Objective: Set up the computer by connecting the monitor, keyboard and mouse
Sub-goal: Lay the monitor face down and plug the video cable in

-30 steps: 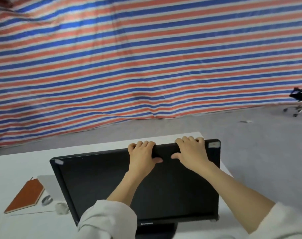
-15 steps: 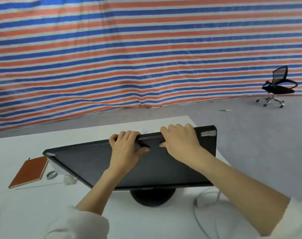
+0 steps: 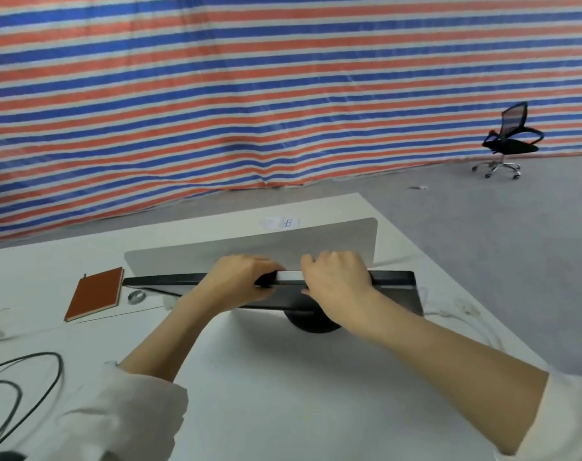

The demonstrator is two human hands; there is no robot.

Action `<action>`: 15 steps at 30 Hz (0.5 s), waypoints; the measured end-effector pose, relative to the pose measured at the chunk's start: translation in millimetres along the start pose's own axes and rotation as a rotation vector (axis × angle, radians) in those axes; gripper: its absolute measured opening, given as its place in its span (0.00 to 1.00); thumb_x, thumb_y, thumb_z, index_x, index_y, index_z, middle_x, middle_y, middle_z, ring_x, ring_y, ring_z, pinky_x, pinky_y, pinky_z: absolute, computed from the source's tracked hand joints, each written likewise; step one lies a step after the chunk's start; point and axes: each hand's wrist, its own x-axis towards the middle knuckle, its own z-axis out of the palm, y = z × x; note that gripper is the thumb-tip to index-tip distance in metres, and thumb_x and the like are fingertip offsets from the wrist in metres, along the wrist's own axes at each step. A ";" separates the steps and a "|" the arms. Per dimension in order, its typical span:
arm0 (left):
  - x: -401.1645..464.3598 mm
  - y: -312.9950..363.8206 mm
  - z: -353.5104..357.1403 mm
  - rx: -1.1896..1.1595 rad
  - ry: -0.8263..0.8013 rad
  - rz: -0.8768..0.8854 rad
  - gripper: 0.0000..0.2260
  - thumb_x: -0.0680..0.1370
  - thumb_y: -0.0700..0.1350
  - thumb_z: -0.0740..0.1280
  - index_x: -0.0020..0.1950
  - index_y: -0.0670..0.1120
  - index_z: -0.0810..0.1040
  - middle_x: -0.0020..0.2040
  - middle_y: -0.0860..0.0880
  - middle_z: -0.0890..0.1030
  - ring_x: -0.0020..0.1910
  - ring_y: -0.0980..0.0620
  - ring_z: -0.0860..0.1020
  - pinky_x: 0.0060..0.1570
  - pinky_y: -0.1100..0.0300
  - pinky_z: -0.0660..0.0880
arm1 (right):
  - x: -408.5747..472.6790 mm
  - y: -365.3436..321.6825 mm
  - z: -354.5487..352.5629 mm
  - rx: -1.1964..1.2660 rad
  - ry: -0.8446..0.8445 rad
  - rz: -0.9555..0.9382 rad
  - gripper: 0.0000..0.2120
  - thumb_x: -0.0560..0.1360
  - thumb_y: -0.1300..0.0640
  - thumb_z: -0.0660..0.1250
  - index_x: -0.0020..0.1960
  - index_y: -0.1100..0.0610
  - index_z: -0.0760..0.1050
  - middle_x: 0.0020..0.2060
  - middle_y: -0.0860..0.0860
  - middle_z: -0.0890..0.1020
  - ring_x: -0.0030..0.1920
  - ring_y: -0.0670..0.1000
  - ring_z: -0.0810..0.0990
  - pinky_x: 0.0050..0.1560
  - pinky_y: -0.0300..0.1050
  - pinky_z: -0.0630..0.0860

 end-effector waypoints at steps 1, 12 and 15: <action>-8.1 2.9 -0.3 0.007 -0.019 0.003 0.16 0.75 0.46 0.68 0.63 0.54 0.77 0.52 0.55 0.82 0.47 0.52 0.79 0.46 0.55 0.77 | -9.0 -8.0 -0.9 -0.002 -0.017 0.007 0.10 0.77 0.54 0.64 0.54 0.57 0.67 0.49 0.53 0.79 0.46 0.54 0.78 0.27 0.42 0.52; -111.9 37.2 43.6 0.191 -0.112 0.079 0.25 0.67 0.48 0.75 0.63 0.56 0.77 0.51 0.55 0.82 0.43 0.53 0.82 0.29 0.61 0.75 | -92.6 -75.5 21.7 0.025 -0.183 -0.126 0.22 0.71 0.62 0.69 0.62 0.63 0.64 0.56 0.61 0.73 0.52 0.58 0.76 0.37 0.43 0.65; -142.5 46.0 67.8 0.218 -0.163 0.017 0.26 0.69 0.50 0.75 0.66 0.55 0.74 0.53 0.54 0.81 0.47 0.52 0.81 0.28 0.60 0.75 | -118.3 -88.6 38.9 0.087 -0.184 -0.156 0.23 0.71 0.58 0.69 0.62 0.62 0.64 0.58 0.60 0.71 0.55 0.58 0.72 0.44 0.46 0.64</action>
